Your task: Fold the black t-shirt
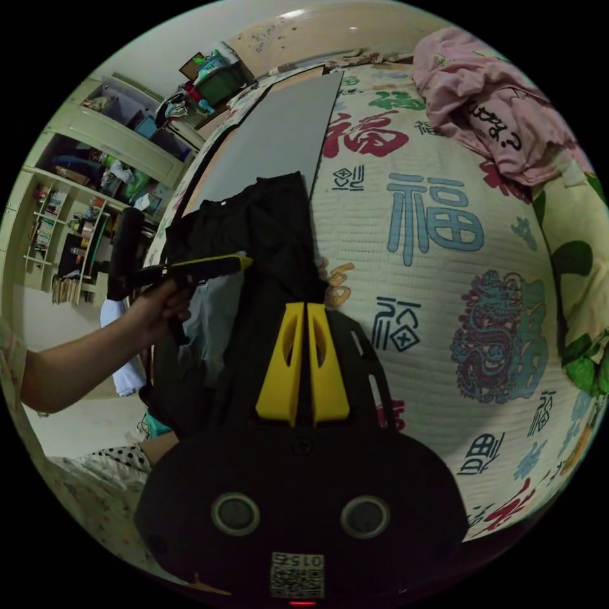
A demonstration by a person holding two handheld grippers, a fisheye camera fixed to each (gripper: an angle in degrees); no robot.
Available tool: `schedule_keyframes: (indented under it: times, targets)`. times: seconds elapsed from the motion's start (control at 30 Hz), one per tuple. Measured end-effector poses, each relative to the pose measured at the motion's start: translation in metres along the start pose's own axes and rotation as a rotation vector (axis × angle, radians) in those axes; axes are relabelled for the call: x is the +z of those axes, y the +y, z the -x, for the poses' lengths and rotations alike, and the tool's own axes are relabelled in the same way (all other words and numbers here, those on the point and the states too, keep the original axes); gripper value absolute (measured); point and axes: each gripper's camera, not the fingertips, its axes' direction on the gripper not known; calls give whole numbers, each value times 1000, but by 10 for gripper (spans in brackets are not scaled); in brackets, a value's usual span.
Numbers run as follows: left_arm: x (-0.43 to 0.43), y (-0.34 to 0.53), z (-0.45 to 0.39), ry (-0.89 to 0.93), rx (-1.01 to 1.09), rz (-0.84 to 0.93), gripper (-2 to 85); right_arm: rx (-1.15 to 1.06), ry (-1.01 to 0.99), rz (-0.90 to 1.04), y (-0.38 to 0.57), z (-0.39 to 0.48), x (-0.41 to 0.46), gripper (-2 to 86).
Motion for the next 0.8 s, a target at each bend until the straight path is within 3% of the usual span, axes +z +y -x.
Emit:
schedule_keyframes:
  times: [0.2, 0.37, 0.5, 0.6, 0.8]
  targets:
    - [-35, -53, -17, 280, -47, -248, -8, 122, -39, -108, -12, -45, -23, -2]
    - [21, -156, -90, 412, 81, -257, -6, 364, 7, -202, -22, -107, -33, -1]
    - [117, -195, -159, 348, 156, -83, 17, 530, 82, -155, -20, -144, -12, 3]
    - [144, -192, -179, 338, 222, -9, 88, 603, 69, -118, -15, -165, 8, 16]
    - [53, -105, -128, 304, 270, -222, 133, 633, 120, -160, 0, -160, -1, 57]
